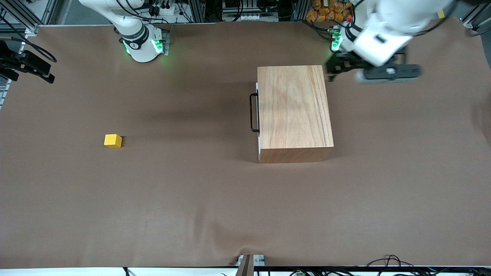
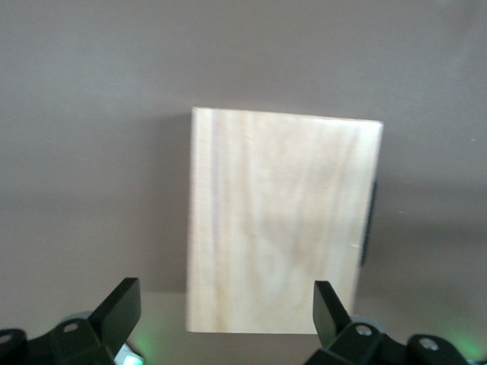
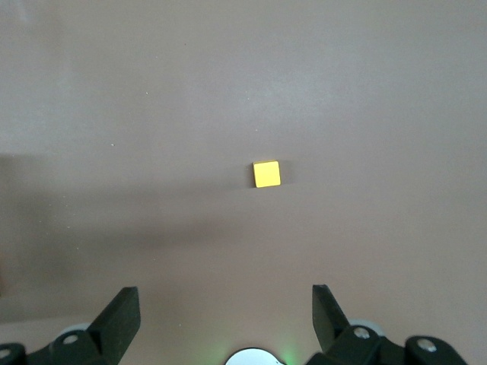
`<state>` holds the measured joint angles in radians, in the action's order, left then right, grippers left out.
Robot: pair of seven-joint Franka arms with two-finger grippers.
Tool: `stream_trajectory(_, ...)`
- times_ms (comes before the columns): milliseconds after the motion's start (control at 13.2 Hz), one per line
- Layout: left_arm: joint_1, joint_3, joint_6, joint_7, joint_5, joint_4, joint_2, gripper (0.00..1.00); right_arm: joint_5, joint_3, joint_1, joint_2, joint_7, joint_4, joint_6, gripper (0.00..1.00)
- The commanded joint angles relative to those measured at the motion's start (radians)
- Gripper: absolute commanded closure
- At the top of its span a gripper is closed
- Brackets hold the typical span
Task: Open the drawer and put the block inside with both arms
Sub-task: 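Move the left gripper toward the black drawer handle of the wooden box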
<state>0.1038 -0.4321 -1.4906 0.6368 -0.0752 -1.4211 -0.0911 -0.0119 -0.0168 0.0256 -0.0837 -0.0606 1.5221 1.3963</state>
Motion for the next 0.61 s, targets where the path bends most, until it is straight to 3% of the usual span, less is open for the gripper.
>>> stream_trajectory(0,0.118,0.006,0.013,0.157,-0.003,0.141,-0.149,0.0,-0.017,0.001,-0.003,-0.001,0.011,-0.002,0.001,0.0)
stream_trajectory(228,0.24,0.018,-0.081,0.34,0.003,0.156,-0.226,0.0,-0.017,0.001,-0.004,0.001,0.011,-0.002,0.003,0.0)
stream_trajectory(531,0.362,0.041,-0.152,0.447,0.034,0.198,-0.326,0.0,-0.017,0.001,-0.001,0.012,0.01,-0.003,-0.005,0.0)
